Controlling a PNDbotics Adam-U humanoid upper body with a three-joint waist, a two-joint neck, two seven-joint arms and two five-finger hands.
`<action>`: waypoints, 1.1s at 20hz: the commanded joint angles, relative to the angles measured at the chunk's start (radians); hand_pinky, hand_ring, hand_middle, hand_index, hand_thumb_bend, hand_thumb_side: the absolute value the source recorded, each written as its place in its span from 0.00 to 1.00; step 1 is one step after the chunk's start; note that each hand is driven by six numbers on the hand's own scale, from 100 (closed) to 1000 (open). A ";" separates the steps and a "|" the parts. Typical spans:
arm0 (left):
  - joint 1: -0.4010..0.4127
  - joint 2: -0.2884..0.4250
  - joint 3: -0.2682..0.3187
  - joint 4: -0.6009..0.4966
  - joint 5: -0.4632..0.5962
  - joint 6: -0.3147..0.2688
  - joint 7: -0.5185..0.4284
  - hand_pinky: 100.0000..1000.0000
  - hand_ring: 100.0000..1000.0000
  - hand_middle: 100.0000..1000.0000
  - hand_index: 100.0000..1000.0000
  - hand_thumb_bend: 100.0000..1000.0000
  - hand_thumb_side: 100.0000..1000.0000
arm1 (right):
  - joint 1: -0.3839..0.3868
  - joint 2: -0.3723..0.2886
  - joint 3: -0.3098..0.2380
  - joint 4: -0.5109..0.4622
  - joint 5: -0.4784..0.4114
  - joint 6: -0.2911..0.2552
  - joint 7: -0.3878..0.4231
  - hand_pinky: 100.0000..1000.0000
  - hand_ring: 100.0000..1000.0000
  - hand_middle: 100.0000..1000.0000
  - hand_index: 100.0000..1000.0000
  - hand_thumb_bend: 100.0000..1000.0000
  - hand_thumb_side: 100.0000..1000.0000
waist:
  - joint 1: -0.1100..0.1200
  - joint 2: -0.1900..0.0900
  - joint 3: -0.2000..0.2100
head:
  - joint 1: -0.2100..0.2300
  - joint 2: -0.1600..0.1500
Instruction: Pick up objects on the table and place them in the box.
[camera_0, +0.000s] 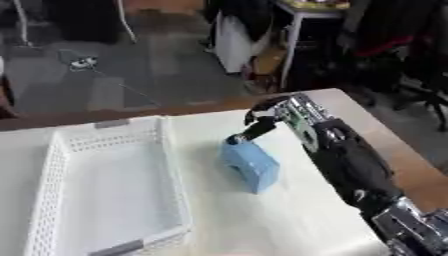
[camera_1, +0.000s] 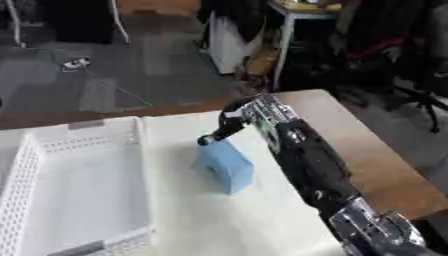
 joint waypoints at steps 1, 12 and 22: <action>-0.021 0.012 0.010 -0.014 0.001 0.000 -0.002 0.49 0.66 0.74 0.73 0.63 0.96 | -0.008 -0.010 -0.008 0.004 0.006 0.003 -0.008 0.75 0.88 0.94 0.93 0.57 1.00 | 0.003 -0.006 0.001 | -0.007 -0.004; -0.022 0.012 0.011 -0.014 0.002 0.001 -0.002 0.49 0.66 0.74 0.73 0.63 0.96 | -0.008 -0.014 -0.014 0.089 0.018 0.021 -0.016 0.76 0.89 0.93 0.90 0.56 1.00 | 0.003 -0.006 0.001 | -0.010 -0.001; -0.030 0.007 0.010 -0.014 0.004 0.000 -0.003 0.49 0.66 0.74 0.73 0.63 0.96 | -0.022 -0.017 -0.012 0.140 0.006 0.016 -0.025 0.77 0.89 0.92 0.90 0.57 1.00 | 0.004 0.000 0.008 | -0.010 -0.003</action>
